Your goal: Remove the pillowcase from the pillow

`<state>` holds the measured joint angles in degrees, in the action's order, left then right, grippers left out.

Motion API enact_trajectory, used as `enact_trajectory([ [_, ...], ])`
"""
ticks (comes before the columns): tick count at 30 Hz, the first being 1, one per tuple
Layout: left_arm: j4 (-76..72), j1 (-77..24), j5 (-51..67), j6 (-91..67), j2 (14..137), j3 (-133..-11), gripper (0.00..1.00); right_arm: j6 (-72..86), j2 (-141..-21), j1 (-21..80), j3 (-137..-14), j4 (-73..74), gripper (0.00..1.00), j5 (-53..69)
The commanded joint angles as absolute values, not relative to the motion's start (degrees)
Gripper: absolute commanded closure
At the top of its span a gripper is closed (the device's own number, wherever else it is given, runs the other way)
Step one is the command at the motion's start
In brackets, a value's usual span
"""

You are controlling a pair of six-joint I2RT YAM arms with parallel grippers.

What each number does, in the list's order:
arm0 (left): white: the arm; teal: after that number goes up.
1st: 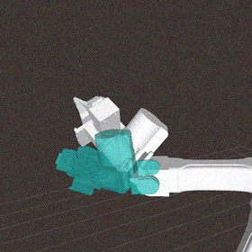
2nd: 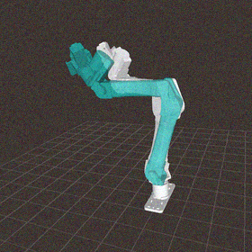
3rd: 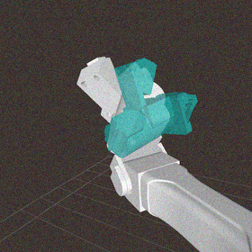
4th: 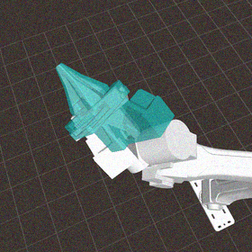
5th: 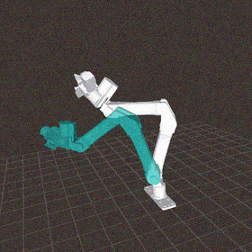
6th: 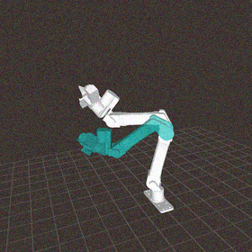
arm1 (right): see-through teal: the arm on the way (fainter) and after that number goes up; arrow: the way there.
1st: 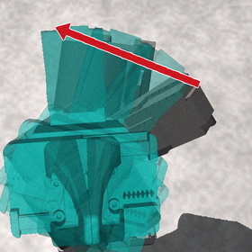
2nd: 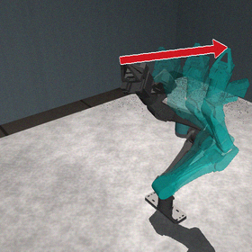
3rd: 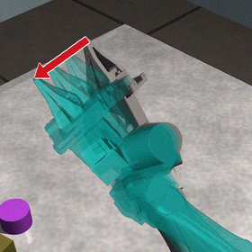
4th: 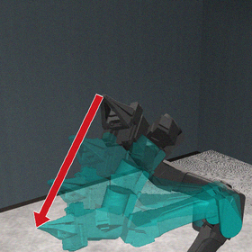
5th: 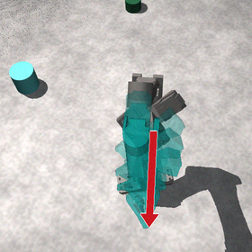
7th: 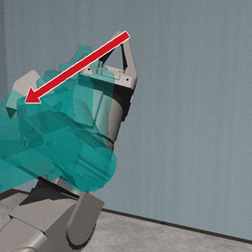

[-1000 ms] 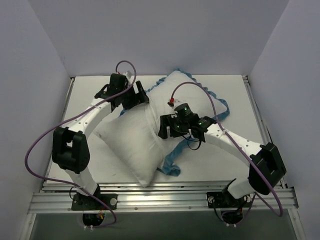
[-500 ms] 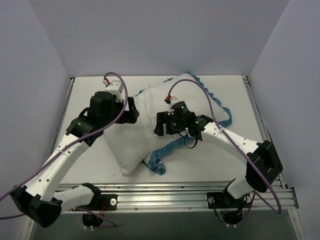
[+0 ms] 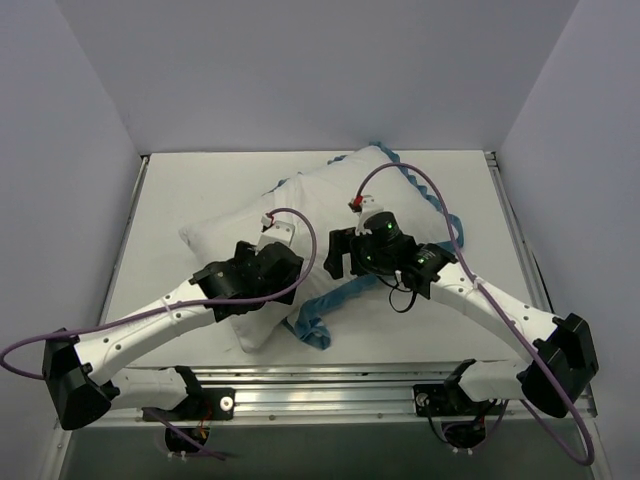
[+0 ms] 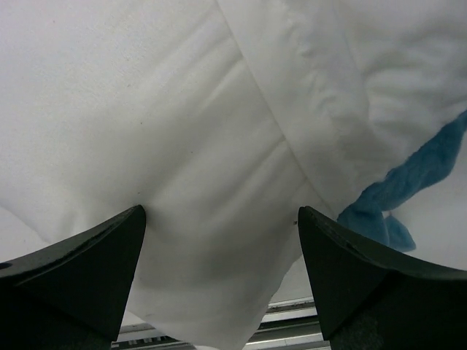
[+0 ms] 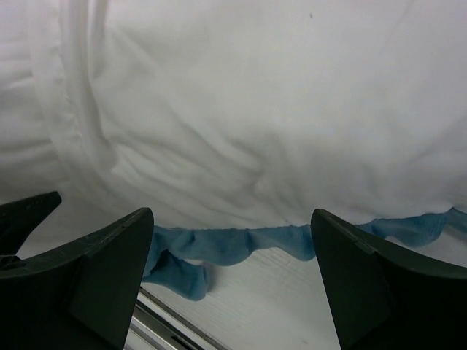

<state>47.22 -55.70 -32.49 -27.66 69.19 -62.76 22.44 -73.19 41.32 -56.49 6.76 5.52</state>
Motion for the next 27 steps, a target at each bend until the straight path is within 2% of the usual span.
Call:
enact_trajectory([
  [1,48.4,-55.5,-36.7,-34.7,71.3,-61.4,0.06,21.5,-71.6,42.5,-54.3,5.7,0.16,5.4],
  [6,48.4,-54.1,-34.8,-40.5,75.0,-58.0,0.06,22.4,-71.2,44.3,-50.0,1.4,0.15,7.8],
  [8,46.9,-53.1,-33.1,-42.0,75.5,-55.8,0.02,23.1,-71.5,44.8,-48.8,0.4,0.15,8.9],
  [12,40.2,-50.8,-28.0,-42.5,74.1,-50.9,0.38,24.7,-72.3,46.1,-46.0,-5.6,0.15,10.1],
  [13,37.2,-50.2,-26.6,-42.6,73.0,-49.9,0.55,25.1,-72.6,46.6,-44.7,-6.4,0.15,10.3],
  [15,34.7,-48.6,-23.4,-42.4,71.8,-48.1,0.72,26.4,-72.9,47.1,-43.9,-8.3,0.16,10.8],
  [16,33.2,-48.4,-22.8,-42.3,70.6,-47.8,0.9,26.6,-73.2,47.4,-43.2,-8.9,0.16,10.7],
  [17,32.7,-48.3,-22.3,-41.7,70.1,-47.9,0.97,26.9,-73.5,48.2,-43.0,-9.1,0.16,10.7],
  [21,31.9,-48.3,-20.7,-40.2,67.4,-49.8,0.98,27.9,-75.0,51.3,-43.0,-10.0,0.16,9.1],
  [27,32.3,-48.2,-18.7,-39.5,65.7,-54.1,0.98,28.6,-79.4,58.3,-46.8,-8.0,0.16,0.2],
])
